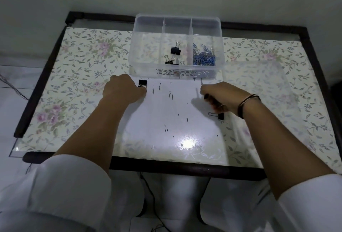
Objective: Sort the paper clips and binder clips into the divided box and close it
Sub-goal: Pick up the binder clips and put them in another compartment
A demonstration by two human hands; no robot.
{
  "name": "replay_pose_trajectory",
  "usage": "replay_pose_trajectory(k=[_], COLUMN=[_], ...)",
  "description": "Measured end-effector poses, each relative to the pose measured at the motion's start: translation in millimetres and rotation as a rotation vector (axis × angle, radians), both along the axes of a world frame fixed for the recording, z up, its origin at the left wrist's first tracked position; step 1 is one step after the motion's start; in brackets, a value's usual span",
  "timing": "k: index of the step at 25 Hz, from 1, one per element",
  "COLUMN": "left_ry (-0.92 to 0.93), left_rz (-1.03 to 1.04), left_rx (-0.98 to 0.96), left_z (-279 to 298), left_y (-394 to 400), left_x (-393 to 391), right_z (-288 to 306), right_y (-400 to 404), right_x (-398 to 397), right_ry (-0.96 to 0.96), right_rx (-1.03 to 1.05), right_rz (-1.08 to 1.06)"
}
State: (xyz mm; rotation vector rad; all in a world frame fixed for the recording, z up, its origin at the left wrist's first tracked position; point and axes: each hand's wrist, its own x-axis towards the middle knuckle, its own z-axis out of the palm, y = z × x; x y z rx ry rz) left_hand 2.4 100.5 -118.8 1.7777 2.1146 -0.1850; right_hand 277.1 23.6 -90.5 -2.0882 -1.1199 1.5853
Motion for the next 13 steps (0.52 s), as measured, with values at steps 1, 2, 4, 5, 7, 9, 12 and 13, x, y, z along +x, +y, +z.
replay_pose_trajectory(k=[1, 2, 4, 5, 7, 9, 12, 13], left_ry=[0.002, 0.015, 0.037, 0.032, -0.004, -0.136, -0.622, -0.743], left_rz=[-0.014, -0.036, -0.058, -0.049, -0.010, 0.103, 0.429, 0.499], left_rx=[0.003, 0.007, 0.014, 0.016, 0.013, 0.002, -0.089, -0.131], left_z=[2, 3, 10, 15, 24, 33, 43, 45], left_y=[-1, -1, -4, -6, -8, -8, -6, -6], left_x=[1, 1, 4, 4, 2, -2, -5, -5], right_z=[6, 10, 20, 23, 27, 27, 21, 18], right_y=[-1, -2, -2, -1, -2, -5, -13, -15], right_x=[4, 8, 16, 17, 18, 25, 31, 31], right_ry=[0.266, 0.491, 0.762, 0.800, 0.657, 0.191, -0.502, -0.605], right_rx=[-0.024, -0.041, -0.050, -0.037, -0.004, 0.073, 0.111, 0.105], right_rz=[-0.107, -0.169, -0.213, -0.215, -0.197, -0.013, 0.405, 0.496])
